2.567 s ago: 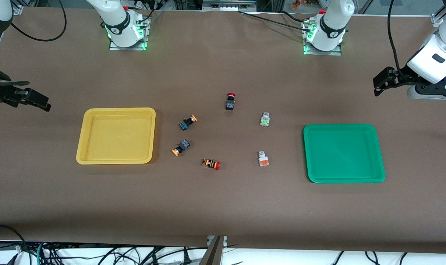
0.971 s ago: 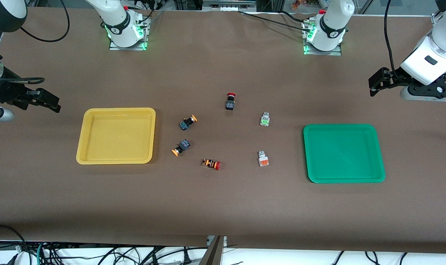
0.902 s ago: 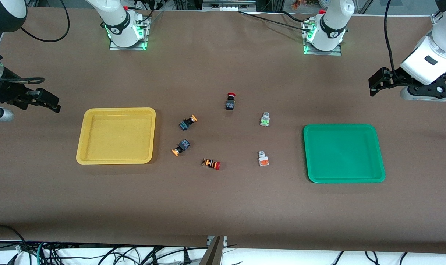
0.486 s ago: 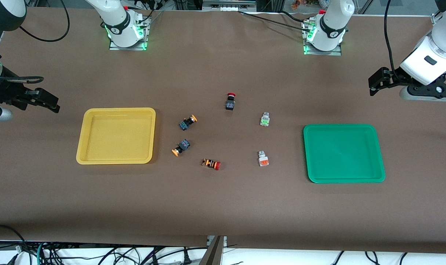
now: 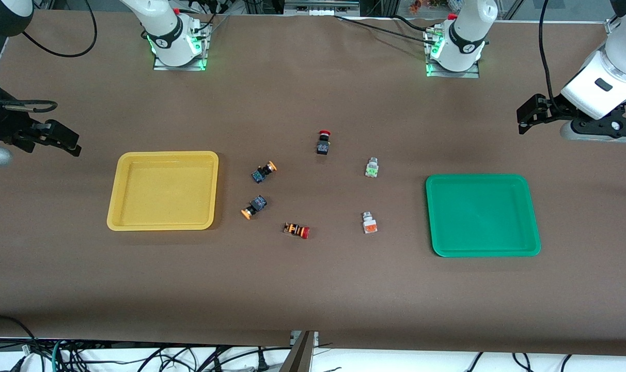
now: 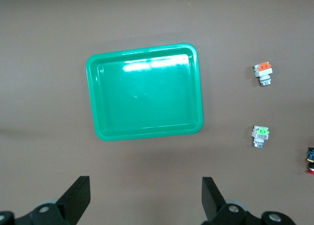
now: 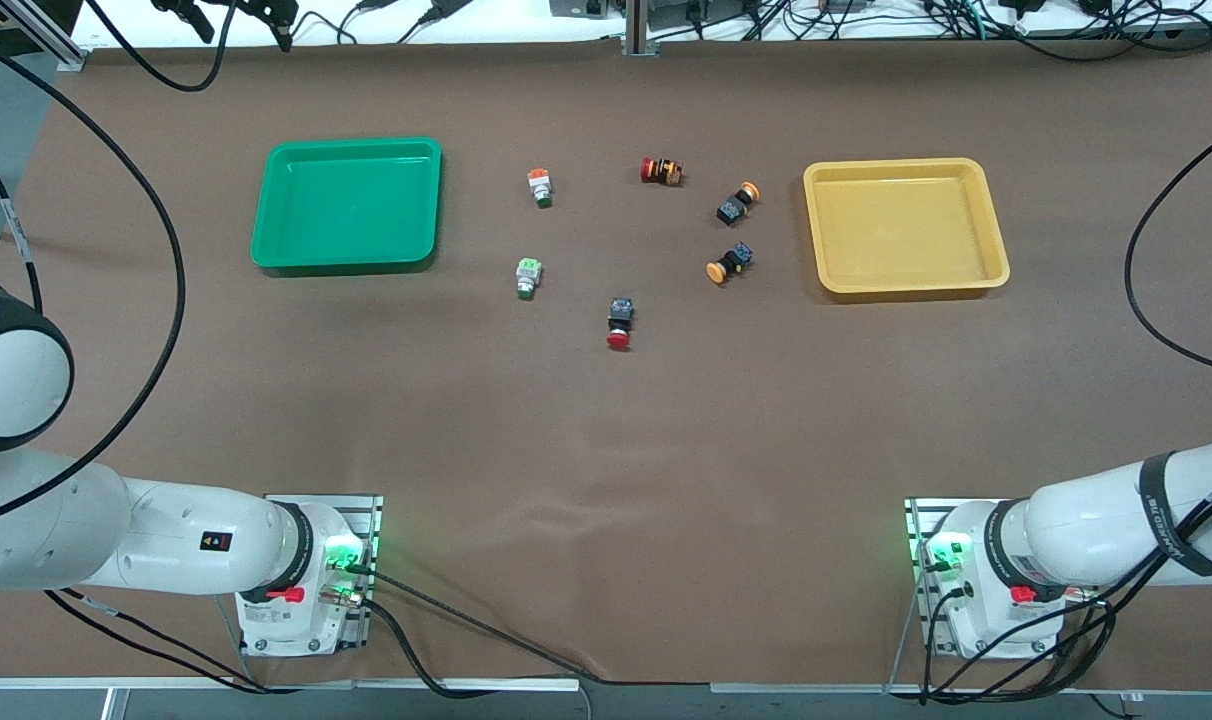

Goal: Place green and yellow buttons in trays
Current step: 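Grasp the green-top button with the left gripper while the right gripper reaches out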

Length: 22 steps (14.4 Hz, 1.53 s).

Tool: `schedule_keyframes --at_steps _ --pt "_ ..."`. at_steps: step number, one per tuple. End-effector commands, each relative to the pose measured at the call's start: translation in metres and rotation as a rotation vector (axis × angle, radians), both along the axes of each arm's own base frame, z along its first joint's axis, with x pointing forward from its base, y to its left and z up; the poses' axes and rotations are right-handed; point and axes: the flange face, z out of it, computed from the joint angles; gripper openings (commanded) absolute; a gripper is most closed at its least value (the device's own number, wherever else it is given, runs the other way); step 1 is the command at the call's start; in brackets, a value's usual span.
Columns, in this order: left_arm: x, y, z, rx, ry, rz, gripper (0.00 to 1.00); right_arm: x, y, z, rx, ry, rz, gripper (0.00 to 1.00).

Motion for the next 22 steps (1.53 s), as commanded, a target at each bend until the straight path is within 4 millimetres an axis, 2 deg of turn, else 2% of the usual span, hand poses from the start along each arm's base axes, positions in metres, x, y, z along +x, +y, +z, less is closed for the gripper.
schedule_keyframes --at_steps 1,5,7,8,9,13,14,16,19,20,22 --pt "0.001 -0.003 0.004 -0.016 0.007 -0.017 1.00 -0.002 0.005 0.003 -0.012 0.001 0.011 1.00" --pt "0.005 -0.023 -0.009 -0.013 0.030 -0.052 1.00 -0.004 0.006 0.004 -0.014 0.009 0.020 1.00" --pt "0.012 -0.038 -0.030 -0.009 0.068 -0.078 1.00 -0.006 0.009 0.004 -0.015 0.018 0.022 1.00" --pt "0.016 -0.047 -0.045 -0.005 0.094 -0.093 1.00 -0.006 0.016 0.003 -0.016 0.019 0.035 1.00" --pt "0.023 -0.065 -0.068 0.000 0.129 -0.119 1.00 -0.008 0.020 0.003 -0.017 0.028 0.042 1.00" --pt "0.044 -0.107 -0.149 -0.088 0.233 -0.124 1.00 -0.013 0.021 0.008 -0.018 0.040 0.036 1.00" --pt "0.044 -0.121 -0.166 -0.115 0.240 -0.100 1.00 -0.014 0.020 0.010 -0.018 0.035 0.033 1.00" --pt "0.047 -0.137 -0.199 -0.099 0.274 -0.016 1.00 -0.012 0.017 0.006 -0.019 0.040 0.029 1.00" --pt "0.028 -0.179 -0.247 -0.060 0.292 0.054 1.00 -0.010 0.016 -0.022 -0.023 0.084 -0.017 1.00" --pt "0.017 -0.192 -0.265 -0.052 0.288 0.061 1.00 -0.005 0.016 -0.032 -0.024 0.094 -0.023 1.00" --pt "-0.007 -0.209 -0.303 -0.041 0.275 0.064 1.00 0.002 0.015 -0.038 -0.024 0.074 -0.024 1.00"
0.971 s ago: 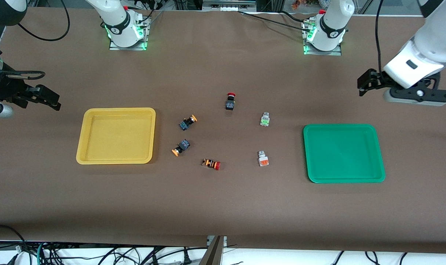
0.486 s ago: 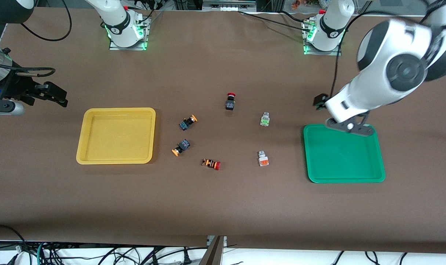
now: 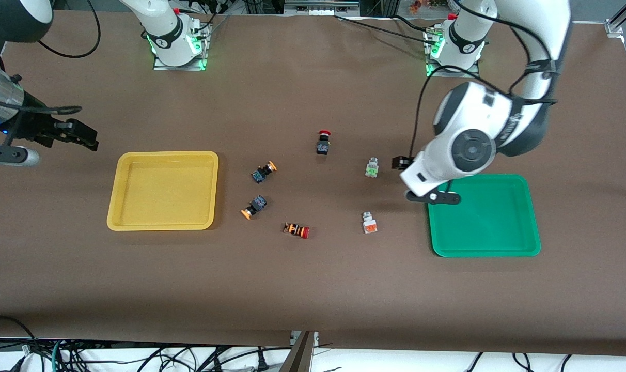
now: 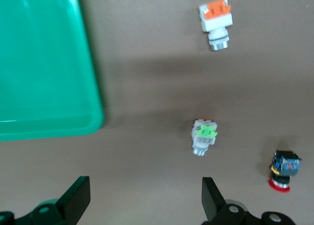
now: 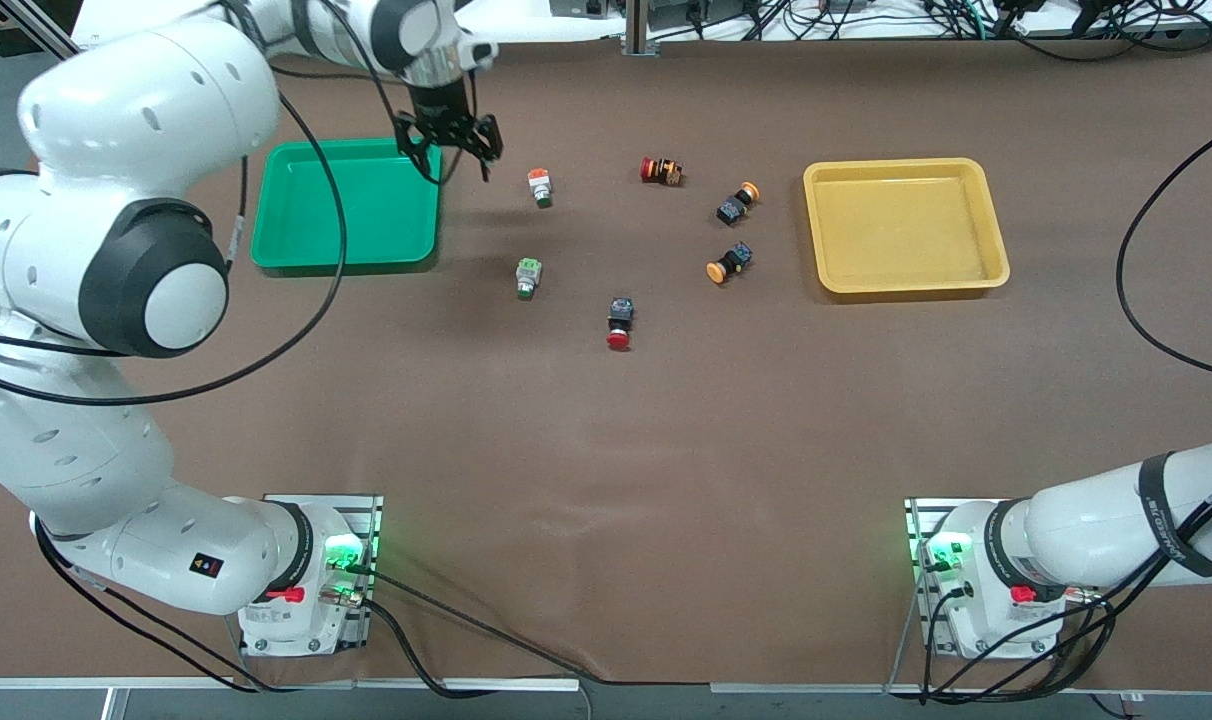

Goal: Place green and yellow buttons in trays
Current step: 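Grasp the green-top button with the left gripper while the right gripper reaches out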

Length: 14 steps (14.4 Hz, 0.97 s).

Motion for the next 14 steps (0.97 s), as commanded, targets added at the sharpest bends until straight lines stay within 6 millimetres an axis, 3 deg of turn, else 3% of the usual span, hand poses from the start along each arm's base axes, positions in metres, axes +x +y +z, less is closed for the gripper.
schedule_keyframes --at_steps 1,3,5,7,11,14 --pt "-0.042 -0.029 -0.043 0.012 -0.021 0.022 1.00 0.009 -0.003 -0.009 -0.014 -0.028 -0.019 1.00" --pt "-0.060 -0.047 -0.066 0.017 -0.053 0.034 1.00 0.014 0.011 -0.010 -0.009 -0.059 0.005 1.00" --pt "-0.068 -0.047 -0.091 0.013 -0.090 0.033 1.00 0.019 0.032 -0.018 -0.007 -0.076 0.038 1.00" --pt "-0.083 -0.065 -0.120 0.003 -0.118 0.011 1.00 0.025 0.038 -0.028 -0.006 -0.074 0.048 1.00" --pt "-0.084 -0.073 -0.150 -0.010 -0.155 0.021 1.00 0.040 0.064 -0.057 0.002 -0.093 0.059 1.00" --pt "-0.082 -0.073 -0.161 -0.014 -0.177 0.004 1.00 0.051 0.115 -0.096 0.012 -0.111 -0.005 1.00"
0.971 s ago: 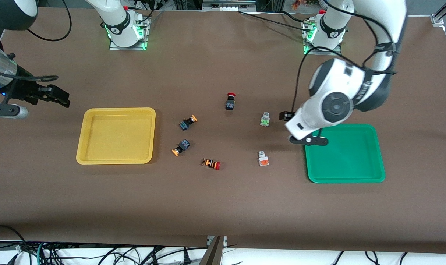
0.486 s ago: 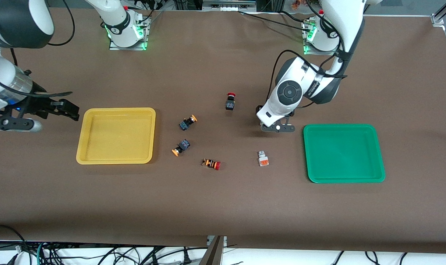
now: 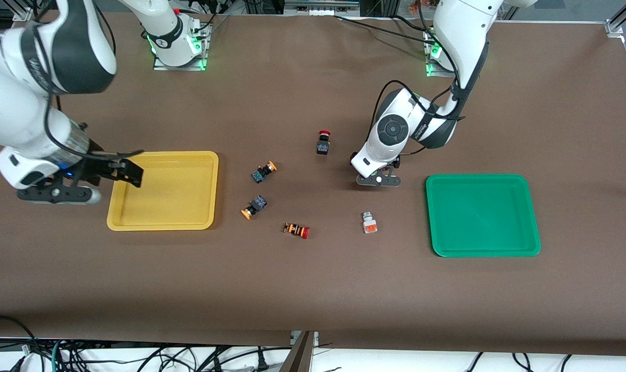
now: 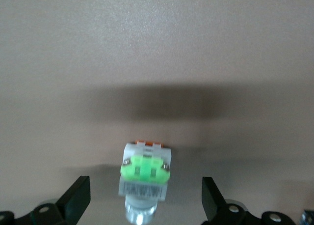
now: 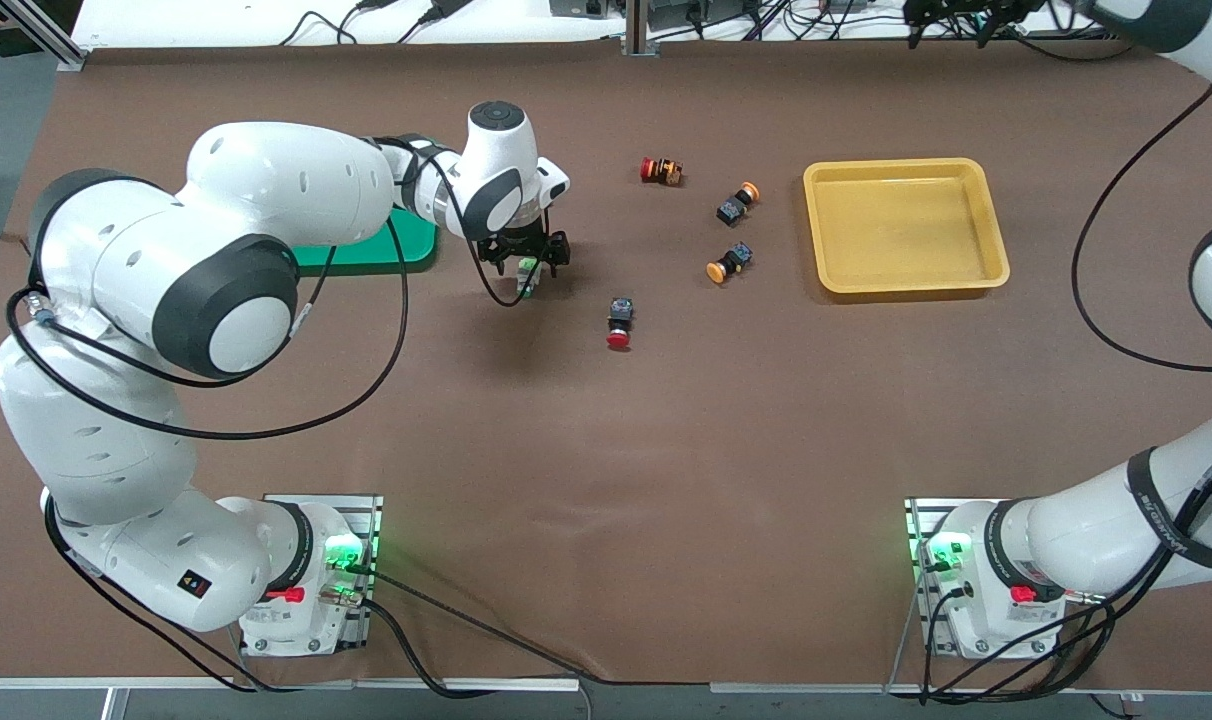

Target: Place green and yellow buttons in trays

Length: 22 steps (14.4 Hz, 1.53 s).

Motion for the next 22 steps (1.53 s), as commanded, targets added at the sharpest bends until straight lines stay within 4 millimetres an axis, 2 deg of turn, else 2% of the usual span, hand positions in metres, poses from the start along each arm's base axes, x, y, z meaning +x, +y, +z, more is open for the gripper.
schedule_keyframes --at_steps 1,2,3,4,6,8,9,10,12,13,14,15,17,19,20,22 --pt "0.003 -0.001 -0.001 0.003 -0.029 -0.014 0.69 0.010 0.046 -0.042 0.000 -0.012 -0.051 1.00" --pt "0.002 -0.002 -0.002 0.004 -0.027 -0.016 0.38 0.010 0.062 -0.054 0.003 -0.009 -0.067 1.00" --pt "0.002 -0.001 -0.004 0.005 -0.025 -0.016 0.21 0.009 0.078 -0.060 0.002 -0.020 -0.085 1.00" --pt "0.002 -0.001 -0.004 0.006 -0.022 -0.017 0.11 0.011 0.091 -0.075 -0.014 -0.029 -0.102 1.00" --pt "0.002 -0.001 -0.001 0.008 -0.019 -0.019 0.03 0.009 0.127 -0.103 -0.030 -0.063 -0.137 1.00" --pt "0.009 0.005 0.015 0.012 -0.009 -0.028 0.02 0.008 0.160 -0.143 -0.027 -0.095 -0.203 1.00" --pt "0.015 0.011 0.032 0.022 0.011 -0.040 0.02 0.005 0.176 -0.161 -0.021 -0.099 -0.250 1.00" --pt "0.025 0.020 0.054 0.028 0.034 -0.051 0.02 0.002 0.183 -0.166 -0.018 -0.102 -0.291 1.00" --pt "0.057 0.051 0.096 0.038 0.093 -0.056 0.03 -0.002 0.195 -0.185 -0.016 -0.086 -0.399 1.00" --pt "0.073 0.069 0.115 0.040 0.117 -0.079 0.03 -0.002 0.194 -0.195 -0.020 -0.080 -0.453 1.00" --pt "0.090 0.092 0.132 0.051 0.118 -0.102 0.03 -0.003 0.196 -0.202 -0.022 -0.072 -0.487 1.00" --pt "0.102 0.115 0.140 0.065 0.117 -0.128 0.04 -0.004 0.197 -0.209 -0.024 -0.067 -0.518 1.00" --pt "0.121 0.161 0.139 0.083 0.106 -0.200 0.04 -0.001 0.201 -0.226 0.011 -0.087 -0.585 1.00" --pt "0.140 0.212 0.130 0.139 0.075 -0.272 0.04 -0.002 0.212 -0.253 0.052 -0.104 -0.652 0.99" --pt "0.150 0.235 0.121 0.150 0.045 -0.309 0.04 -0.004 0.220 -0.266 0.076 -0.115 -0.680 0.99" --pt "0.164 0.265 0.085 0.125 0.007 -0.363 0.06 -0.008 0.227 -0.288 0.090 -0.115 -0.694 0.99"
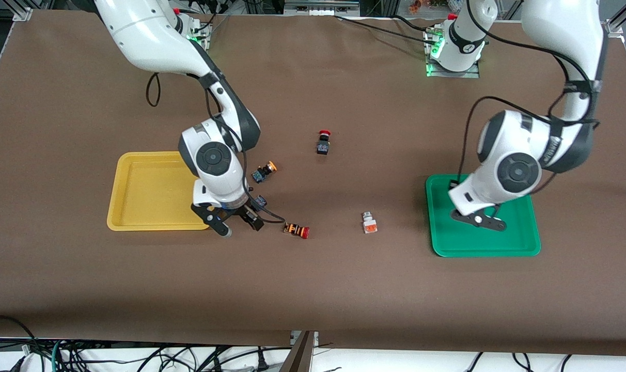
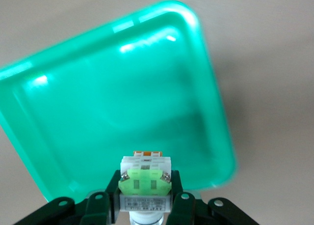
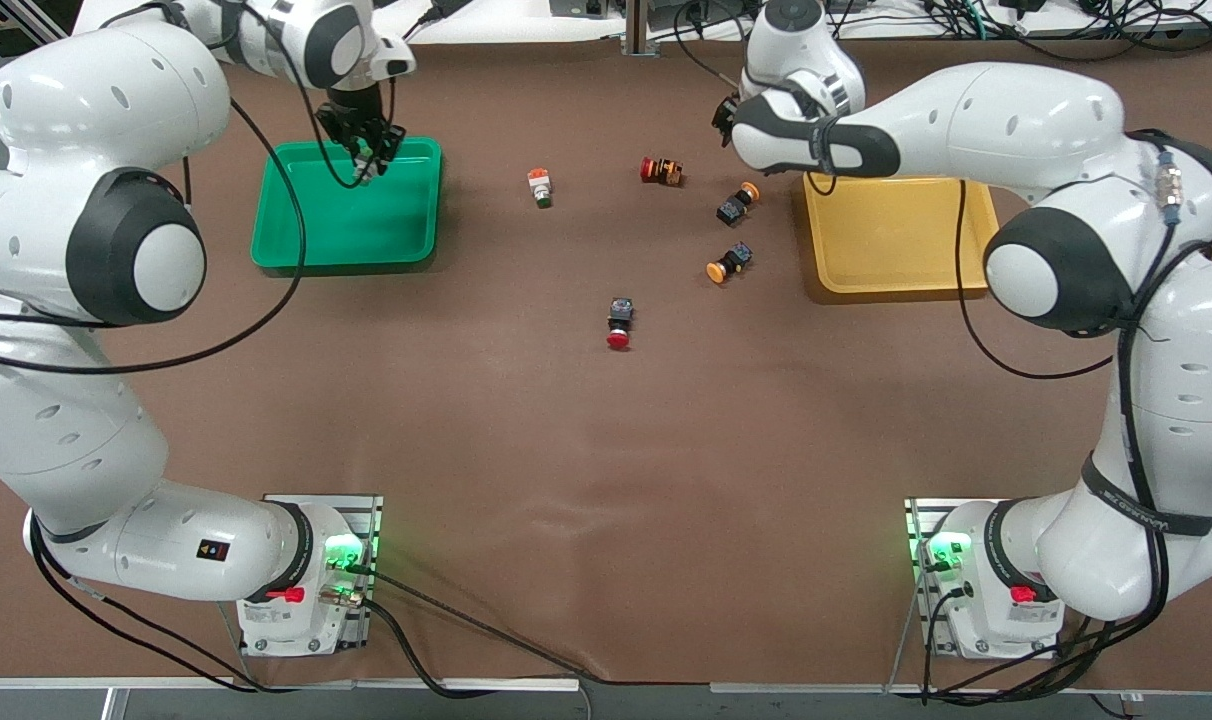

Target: Place green and yellow buttons in trays

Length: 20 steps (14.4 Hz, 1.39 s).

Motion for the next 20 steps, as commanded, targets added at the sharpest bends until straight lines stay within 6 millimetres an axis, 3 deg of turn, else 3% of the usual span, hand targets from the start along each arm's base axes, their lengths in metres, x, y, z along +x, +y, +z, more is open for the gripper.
schedule_keyframes --at_steps 1,2,4,5,6,8,9,11,13,16,17,20 --pt "0.020 0.033 -0.054 -0.026 -0.036 -0.102 0.06 -0.004 0.010 -0.028 0.008 -0.005 -0.034 0.99" --pt "0.021 0.033 -0.070 -0.036 -0.042 -0.117 0.08 -0.006 0.009 -0.031 0.005 0.001 -0.034 0.99" --pt "0.015 0.023 -0.098 -0.048 -0.017 -0.112 0.21 -0.008 0.008 -0.036 -0.002 0.011 -0.033 0.99" --pt "0.014 0.021 -0.100 -0.048 -0.014 -0.114 0.47 -0.011 0.007 -0.040 -0.005 0.018 -0.035 0.99" --pt "0.014 0.021 -0.100 -0.050 -0.014 -0.111 0.99 -0.015 0.006 -0.045 -0.009 0.026 -0.033 0.97" --pt "0.017 0.019 -0.092 -0.052 -0.021 -0.117 1.00 -0.022 0.005 -0.056 -0.009 0.028 -0.021 0.86" --pt "0.018 0.004 -0.078 -0.065 -0.039 -0.133 1.00 -0.025 0.005 -0.061 -0.003 0.020 -0.014 0.83" --pt "0.022 -0.045 -0.046 -0.128 -0.078 -0.144 1.00 -0.033 0.005 -0.072 0.020 -0.002 -0.002 0.76" --pt "0.035 -0.084 -0.017 -0.170 -0.097 -0.022 1.00 -0.035 0.005 -0.074 0.027 -0.009 0.016 0.49" --pt "0.042 -0.142 -0.028 -0.219 -0.107 0.192 1.00 -0.031 0.008 -0.065 0.028 -0.024 0.060 0.09" --pt "0.040 -0.166 -0.033 -0.213 -0.113 0.258 1.00 -0.031 0.009 -0.062 0.027 -0.028 0.086 0.00" --pt "0.036 -0.227 -0.063 -0.185 -0.140 0.503 1.00 -0.025 0.008 -0.045 0.027 -0.049 0.132 0.00"
